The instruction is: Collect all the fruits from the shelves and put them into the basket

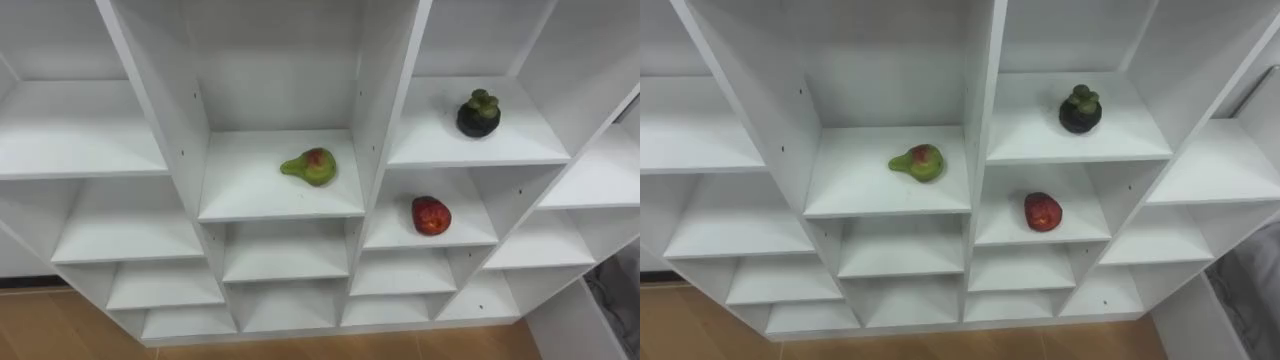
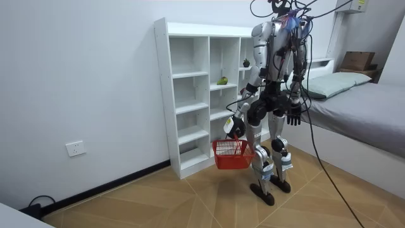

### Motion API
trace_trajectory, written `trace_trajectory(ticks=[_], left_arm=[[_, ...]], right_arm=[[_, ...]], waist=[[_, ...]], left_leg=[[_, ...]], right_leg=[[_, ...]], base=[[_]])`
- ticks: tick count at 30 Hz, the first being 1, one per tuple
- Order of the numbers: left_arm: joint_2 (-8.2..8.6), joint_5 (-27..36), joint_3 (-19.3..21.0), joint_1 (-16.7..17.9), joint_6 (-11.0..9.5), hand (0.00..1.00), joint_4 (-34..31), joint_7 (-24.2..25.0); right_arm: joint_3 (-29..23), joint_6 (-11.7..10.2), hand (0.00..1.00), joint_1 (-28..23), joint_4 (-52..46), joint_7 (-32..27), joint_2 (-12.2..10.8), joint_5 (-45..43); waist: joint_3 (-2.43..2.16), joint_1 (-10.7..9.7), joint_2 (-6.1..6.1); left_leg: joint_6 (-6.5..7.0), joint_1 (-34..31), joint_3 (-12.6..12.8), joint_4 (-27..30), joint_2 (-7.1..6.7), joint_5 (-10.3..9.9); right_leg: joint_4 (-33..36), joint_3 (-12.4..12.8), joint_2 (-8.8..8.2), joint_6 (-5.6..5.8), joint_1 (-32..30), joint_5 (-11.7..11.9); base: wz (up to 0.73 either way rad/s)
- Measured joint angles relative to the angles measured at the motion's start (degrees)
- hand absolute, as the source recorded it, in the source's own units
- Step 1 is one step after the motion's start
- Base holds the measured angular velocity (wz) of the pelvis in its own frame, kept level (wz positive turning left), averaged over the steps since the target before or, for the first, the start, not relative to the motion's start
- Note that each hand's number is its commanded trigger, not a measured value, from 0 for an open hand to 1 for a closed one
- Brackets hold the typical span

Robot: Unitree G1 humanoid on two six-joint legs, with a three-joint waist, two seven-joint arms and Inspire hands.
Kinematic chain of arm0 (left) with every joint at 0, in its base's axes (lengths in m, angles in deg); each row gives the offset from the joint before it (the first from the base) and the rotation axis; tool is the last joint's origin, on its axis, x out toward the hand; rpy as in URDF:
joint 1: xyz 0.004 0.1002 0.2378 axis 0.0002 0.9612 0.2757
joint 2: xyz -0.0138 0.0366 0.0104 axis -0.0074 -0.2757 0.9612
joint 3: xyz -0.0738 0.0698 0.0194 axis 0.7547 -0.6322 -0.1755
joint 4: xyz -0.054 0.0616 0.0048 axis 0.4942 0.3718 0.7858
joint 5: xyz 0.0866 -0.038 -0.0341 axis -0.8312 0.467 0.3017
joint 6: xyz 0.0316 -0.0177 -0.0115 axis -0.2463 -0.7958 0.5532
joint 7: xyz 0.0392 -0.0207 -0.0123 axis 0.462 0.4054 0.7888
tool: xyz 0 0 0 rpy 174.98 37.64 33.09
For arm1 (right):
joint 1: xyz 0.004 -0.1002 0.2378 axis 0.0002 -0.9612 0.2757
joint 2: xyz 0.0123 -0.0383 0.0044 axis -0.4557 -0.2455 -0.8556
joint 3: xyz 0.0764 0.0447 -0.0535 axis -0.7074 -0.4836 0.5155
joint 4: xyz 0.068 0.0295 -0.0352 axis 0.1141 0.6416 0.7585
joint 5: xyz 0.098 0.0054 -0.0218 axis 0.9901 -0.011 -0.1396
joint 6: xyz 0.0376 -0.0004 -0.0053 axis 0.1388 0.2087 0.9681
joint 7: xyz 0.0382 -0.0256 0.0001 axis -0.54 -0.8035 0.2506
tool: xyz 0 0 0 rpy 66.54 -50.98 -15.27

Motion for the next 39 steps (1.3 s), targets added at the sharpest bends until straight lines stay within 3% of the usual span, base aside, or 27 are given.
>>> trace_trajectory(ticks=[15, 19, 32, 39], left_arm=[[-0.03, 0.05, -0.04, -0.78, -0.10, 1.00, -0.07, -0.14], [-0.05, 0.03, -0.17, -1.01, -1.33, 1.00, -0.47, -0.61], [-0.23, 0.01, -0.76, -1.27, -6.45, 1.00, -0.75, -4.30], [-0.76, 0.52, -2.20, -1.14, -7.31, 1.00, -3.95, -5.36]], right_arm=[[0.04, -1.00, 0.00, 0.21, -0.31, -1.26, 0.10, 0.76], [-0.03, -1.75, 0.00, 1.26, -1.40, -2.61, 0.41, 0.64], [-0.02, -10.73, 0.00, -0.85, -13.73, -8.05, 0.31, 9.73], [0.05, -12.25, 0.00, -5.40, -28.80, -7.95, -0.09, 9.56]], waist=[[-0.12, 0.01, 0.40], [0.09, 0.00, 0.60], [0.09, -0.03, 0.87], [0.01, -0.12, 1.06]], left_leg=[[0.00, -0.05, -0.18, 0.00, -0.02, 0.00], [-0.01, -0.10, 0.20, 0.06, -0.01, 0.00], [-0.03, -0.38, 0.30, 0.16, -0.04, 0.01], [-0.04, -1.29, 0.22, 0.09, -0.16, 0.01]], right_leg=[[0.00, 0.00, -0.01, 0.00, -0.04, 0.00], [0.09, 0.21, -0.02, -0.03, -0.18, -0.03], [-0.21, 0.06, -0.04, -0.08, -0.35, -0.05], [-1.08, 0.15, -0.14, -0.09, -0.75, -0.04]], base=[[0.00], [-0.05], [0.00], [0.01]])
